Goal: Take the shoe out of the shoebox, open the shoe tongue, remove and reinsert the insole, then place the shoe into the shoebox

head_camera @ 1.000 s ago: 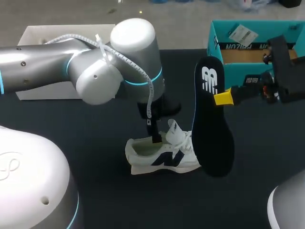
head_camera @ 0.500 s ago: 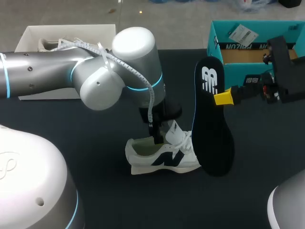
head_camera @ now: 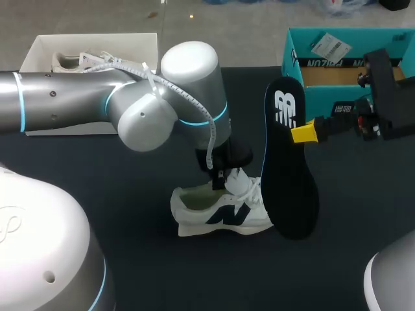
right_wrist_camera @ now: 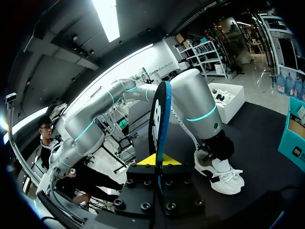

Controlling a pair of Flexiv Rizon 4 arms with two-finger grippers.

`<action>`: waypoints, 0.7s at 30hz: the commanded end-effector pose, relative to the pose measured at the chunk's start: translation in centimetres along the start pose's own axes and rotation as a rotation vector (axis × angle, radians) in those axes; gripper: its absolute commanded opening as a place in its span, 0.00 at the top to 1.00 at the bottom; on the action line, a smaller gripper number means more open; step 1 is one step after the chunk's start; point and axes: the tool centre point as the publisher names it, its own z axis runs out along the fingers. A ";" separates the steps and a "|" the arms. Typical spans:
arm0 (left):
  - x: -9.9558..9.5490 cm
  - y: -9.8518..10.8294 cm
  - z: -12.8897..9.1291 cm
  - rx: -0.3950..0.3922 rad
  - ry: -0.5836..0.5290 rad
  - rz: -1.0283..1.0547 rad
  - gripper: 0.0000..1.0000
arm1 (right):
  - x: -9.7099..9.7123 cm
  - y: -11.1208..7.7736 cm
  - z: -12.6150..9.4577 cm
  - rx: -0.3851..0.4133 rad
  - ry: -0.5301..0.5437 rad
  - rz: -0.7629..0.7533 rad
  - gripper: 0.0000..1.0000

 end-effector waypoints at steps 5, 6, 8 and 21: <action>0.5 -0.1 0.1 -0.010 0.011 0.018 1.00 | -0.3 0.3 0.3 0.006 0.002 0.001 1.00; 0.5 -0.1 0.1 -0.010 0.011 0.018 1.00 | -0.3 0.3 0.3 0.006 0.002 0.001 1.00; 0.5 -0.1 0.1 -0.010 0.011 0.018 1.00 | -0.3 0.3 0.3 0.006 0.002 0.001 1.00; -0.1 0.6 0.0 0.018 0.077 0.144 1.00 | -0.3 0.3 0.3 0.006 0.002 0.001 1.00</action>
